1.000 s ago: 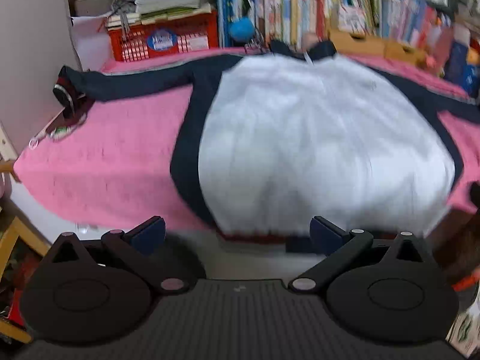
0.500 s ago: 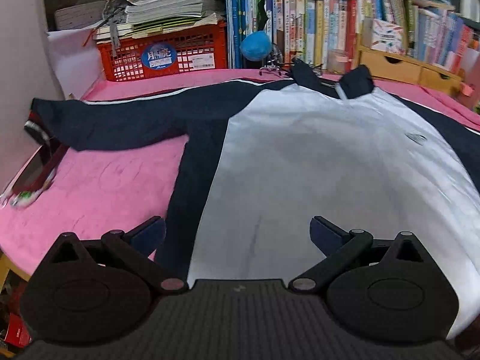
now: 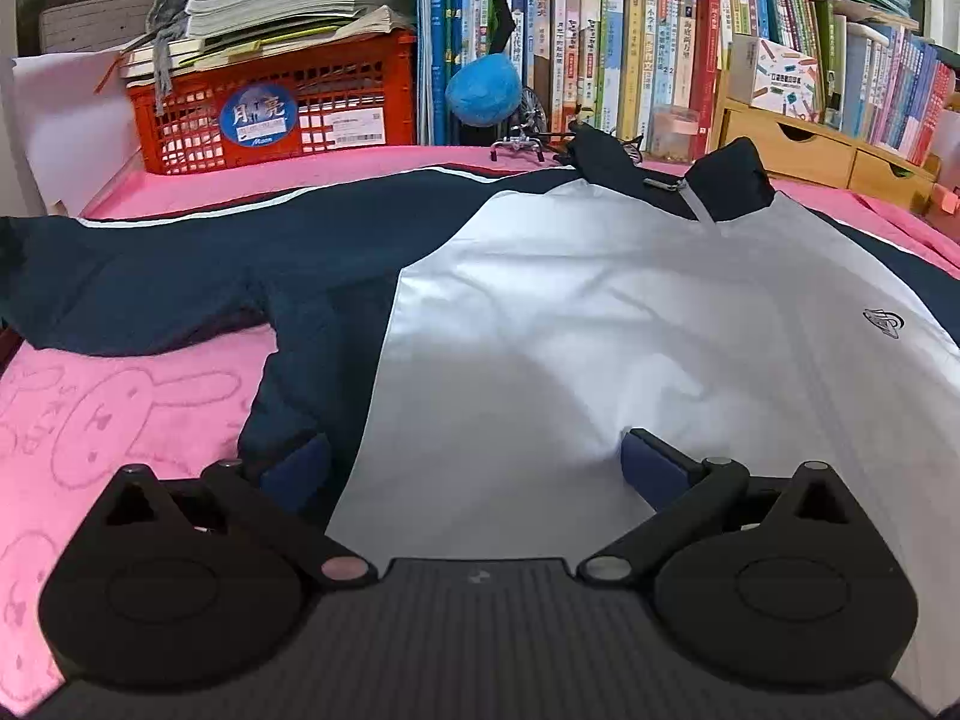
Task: Fold clothes
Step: 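Grasp the striped cuff of a navy sleeve with the right gripper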
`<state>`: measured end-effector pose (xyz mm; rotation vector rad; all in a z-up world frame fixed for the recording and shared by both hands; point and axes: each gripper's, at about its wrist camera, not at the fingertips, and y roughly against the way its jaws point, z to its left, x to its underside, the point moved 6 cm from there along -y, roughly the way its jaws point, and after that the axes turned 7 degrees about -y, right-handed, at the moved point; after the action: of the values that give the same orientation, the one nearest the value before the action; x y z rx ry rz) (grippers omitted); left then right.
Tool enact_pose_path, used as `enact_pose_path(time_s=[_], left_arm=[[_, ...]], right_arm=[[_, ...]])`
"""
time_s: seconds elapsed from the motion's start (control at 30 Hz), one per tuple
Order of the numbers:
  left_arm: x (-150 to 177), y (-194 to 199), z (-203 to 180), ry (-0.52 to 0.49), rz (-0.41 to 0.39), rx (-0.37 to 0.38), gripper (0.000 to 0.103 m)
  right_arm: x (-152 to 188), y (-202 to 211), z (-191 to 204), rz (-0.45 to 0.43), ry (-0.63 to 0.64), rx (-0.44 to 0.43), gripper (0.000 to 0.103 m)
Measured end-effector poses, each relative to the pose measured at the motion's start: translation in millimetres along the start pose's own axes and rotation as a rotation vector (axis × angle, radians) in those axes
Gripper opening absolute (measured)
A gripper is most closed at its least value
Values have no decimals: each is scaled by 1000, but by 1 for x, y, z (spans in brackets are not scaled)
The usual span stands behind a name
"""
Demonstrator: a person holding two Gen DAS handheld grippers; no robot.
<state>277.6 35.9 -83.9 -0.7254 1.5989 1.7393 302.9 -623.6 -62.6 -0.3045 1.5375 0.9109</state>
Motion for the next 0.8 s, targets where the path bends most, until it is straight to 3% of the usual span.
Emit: enact_pose_path(time_s=[0.03, 0.07, 0.1, 0.17, 0.3, 0.33, 0.43, 0.57, 0.67, 0.8], left_arm=[[-1, 0, 0, 0, -1, -2, 103], [-1, -1, -1, 0, -2, -5, 103], [-2, -1, -1, 2, -2, -3, 103], [-3, -2, -1, 2, 1, -2, 103], [-5, -3, -1, 3, 1, -1, 103], [-5, -3, -1, 3, 1, -1, 103], [-5, -3, 0, 4, 2, 0, 103], [-4, -2, 0, 8, -3, 10, 103], [-3, 0, 1, 14, -12, 25, 103], [-2, 4, 5, 38, -28, 50, 103]], right_arm=[[-1, -9, 1, 24, 5, 7, 90], [1, -14, 2, 55, -1, 14, 41], [3, -19, 3, 85, -7, 21, 11], [6, -29, 6, 141, -19, 34, 11], [-14, 43, 63, -31, 68, -122, 11], [-20, 64, 81, -76, 96, -170, 11], [-19, 143, 164, -113, 198, -452, 11], [35, 241, 282, -19, 369, -853, 10], [91, 287, 343, 54, 508, -985, 11], [154, 295, 384, 167, 680, -962, 12]])
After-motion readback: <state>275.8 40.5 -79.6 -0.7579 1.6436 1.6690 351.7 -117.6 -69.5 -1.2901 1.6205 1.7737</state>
